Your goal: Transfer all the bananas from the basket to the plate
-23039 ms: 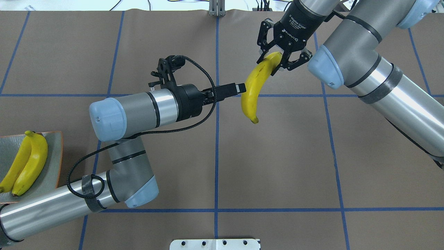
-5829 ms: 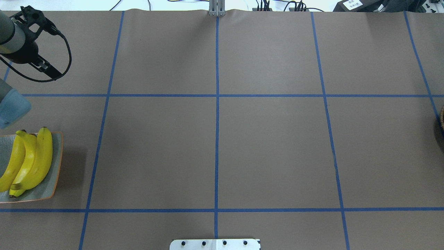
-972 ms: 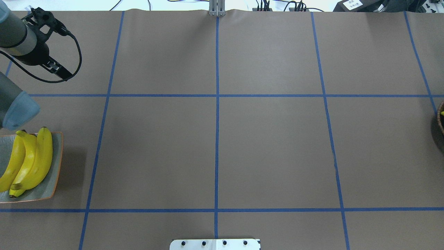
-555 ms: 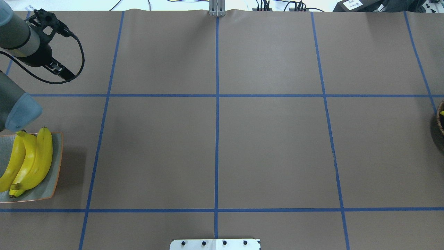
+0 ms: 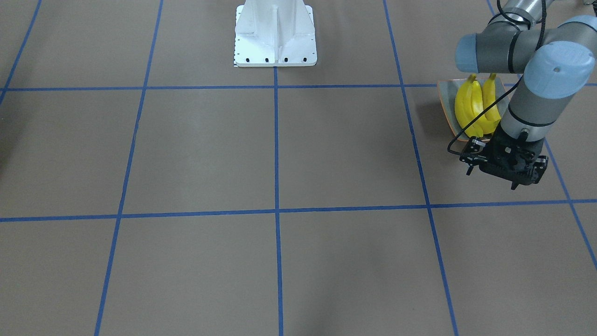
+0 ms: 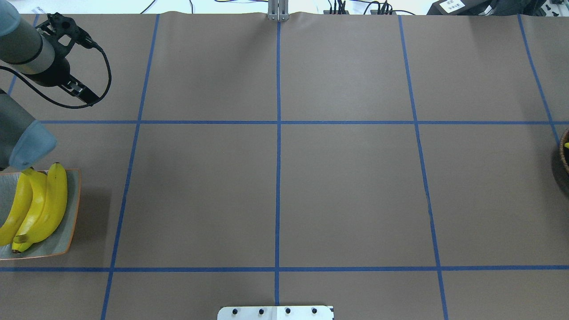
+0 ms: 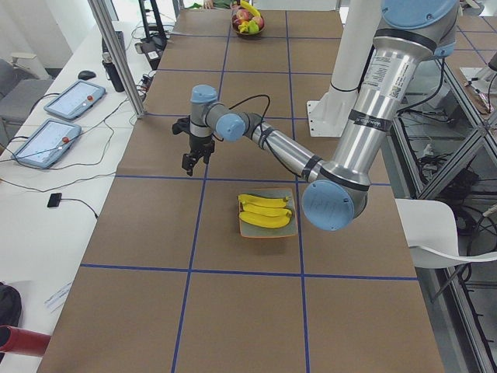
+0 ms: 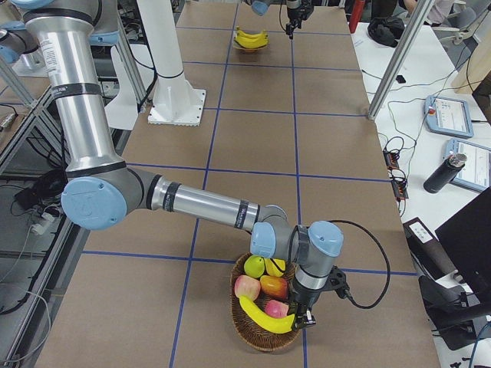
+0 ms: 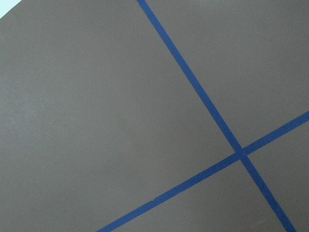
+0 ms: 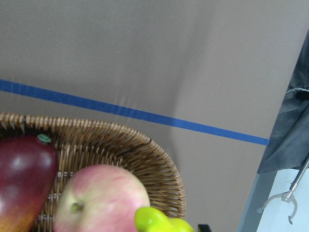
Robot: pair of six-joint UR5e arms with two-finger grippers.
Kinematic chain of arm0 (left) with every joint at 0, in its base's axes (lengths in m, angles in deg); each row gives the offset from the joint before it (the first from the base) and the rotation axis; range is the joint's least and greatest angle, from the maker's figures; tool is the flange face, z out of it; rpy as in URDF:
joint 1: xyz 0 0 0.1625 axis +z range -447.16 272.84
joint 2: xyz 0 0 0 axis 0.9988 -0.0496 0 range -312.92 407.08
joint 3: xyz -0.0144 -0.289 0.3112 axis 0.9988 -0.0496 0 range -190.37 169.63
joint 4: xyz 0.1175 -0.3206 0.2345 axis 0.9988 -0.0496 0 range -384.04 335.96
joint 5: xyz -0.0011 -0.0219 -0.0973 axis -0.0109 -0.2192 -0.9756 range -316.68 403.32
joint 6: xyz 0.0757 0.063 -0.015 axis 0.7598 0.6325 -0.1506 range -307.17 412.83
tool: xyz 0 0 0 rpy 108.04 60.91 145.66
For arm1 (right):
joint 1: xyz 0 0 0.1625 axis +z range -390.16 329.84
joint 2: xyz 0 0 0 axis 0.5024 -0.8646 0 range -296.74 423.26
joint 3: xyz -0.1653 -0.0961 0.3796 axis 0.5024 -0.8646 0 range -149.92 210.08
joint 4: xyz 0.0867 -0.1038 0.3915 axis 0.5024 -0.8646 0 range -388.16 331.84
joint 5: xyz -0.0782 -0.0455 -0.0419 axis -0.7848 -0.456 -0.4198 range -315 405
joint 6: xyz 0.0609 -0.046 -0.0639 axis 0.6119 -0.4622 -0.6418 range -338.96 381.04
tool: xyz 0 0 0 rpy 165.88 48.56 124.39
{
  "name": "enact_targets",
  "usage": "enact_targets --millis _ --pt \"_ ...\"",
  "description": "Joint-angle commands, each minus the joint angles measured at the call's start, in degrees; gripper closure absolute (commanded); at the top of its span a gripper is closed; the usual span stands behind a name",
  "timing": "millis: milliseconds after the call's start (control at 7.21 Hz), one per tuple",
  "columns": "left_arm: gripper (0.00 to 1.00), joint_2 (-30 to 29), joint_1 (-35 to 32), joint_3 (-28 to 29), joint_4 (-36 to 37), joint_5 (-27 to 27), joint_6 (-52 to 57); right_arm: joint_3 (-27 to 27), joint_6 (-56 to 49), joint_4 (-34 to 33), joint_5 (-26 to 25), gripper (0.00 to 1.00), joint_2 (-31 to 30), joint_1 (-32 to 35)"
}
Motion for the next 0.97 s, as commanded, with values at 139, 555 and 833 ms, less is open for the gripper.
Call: enact_targets --millis 139,555,833 --pt "0.0 0.0 0.44 -0.09 -0.09 -0.07 -1.14 5.99 -0.13 -7.34 -0.06 1.0 1.65 2.23" --pt "0.0 -1.67 0.62 0.52 -0.87 -0.15 -1.41 7.86 0.04 -17.79 1.86 1.0 9.71 2.5" --pt "0.0 -6.39 2.55 3.23 -5.86 -0.07 -10.07 7.77 2.84 -24.58 9.4 1.0 14.82 1.63"
